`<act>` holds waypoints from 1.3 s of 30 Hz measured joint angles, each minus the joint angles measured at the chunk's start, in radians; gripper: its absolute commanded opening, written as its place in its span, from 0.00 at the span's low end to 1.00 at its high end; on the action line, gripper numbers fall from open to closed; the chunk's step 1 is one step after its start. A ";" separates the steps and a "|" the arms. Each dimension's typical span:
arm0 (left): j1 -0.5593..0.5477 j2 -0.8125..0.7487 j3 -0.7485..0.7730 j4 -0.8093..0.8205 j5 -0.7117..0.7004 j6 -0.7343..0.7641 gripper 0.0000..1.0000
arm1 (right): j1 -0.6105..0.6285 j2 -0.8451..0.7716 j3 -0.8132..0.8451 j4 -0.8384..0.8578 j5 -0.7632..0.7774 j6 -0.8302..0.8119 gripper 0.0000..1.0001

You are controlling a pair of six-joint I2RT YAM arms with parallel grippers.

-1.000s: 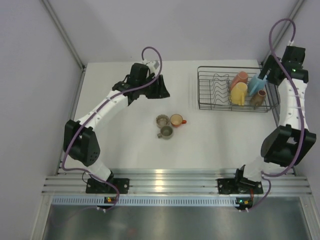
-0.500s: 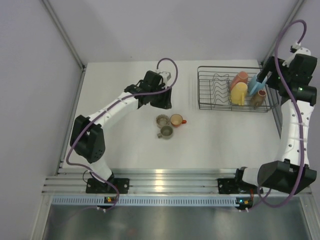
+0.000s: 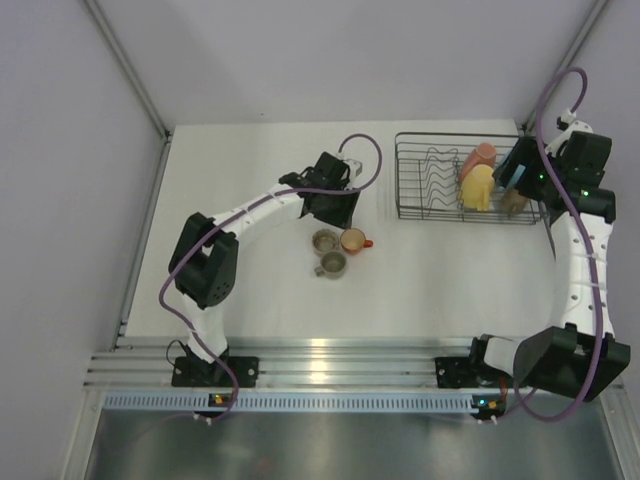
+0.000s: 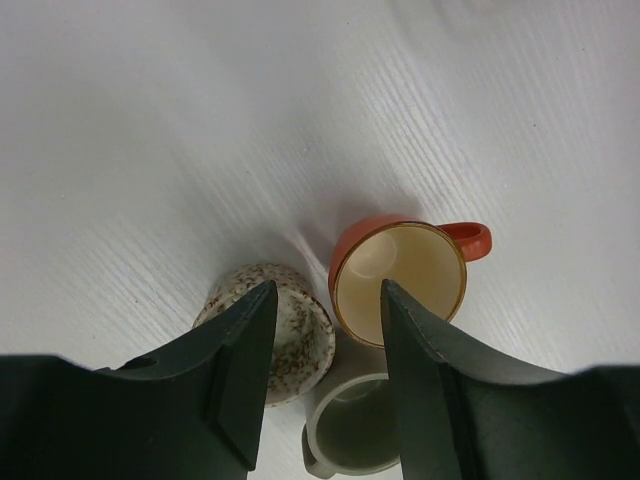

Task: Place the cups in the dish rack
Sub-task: Grab a cup with the left arm

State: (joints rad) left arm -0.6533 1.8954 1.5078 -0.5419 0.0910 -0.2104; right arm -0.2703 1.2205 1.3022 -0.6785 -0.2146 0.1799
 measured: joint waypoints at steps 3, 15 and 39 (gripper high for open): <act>-0.001 0.029 0.018 -0.003 -0.006 0.008 0.51 | 0.000 -0.003 0.000 0.005 -0.010 0.000 0.85; -0.004 0.114 0.065 -0.004 -0.006 0.042 0.48 | 0.000 -0.012 -0.007 0.010 -0.016 0.000 0.85; -0.035 0.130 0.073 -0.024 -0.004 0.078 0.00 | 0.000 -0.030 -0.020 0.021 -0.022 -0.002 0.85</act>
State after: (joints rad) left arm -0.6880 2.0258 1.5810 -0.5655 0.0868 -0.1322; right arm -0.2703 1.1904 1.2823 -0.6579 -0.2363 0.1776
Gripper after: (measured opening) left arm 0.060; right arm 0.847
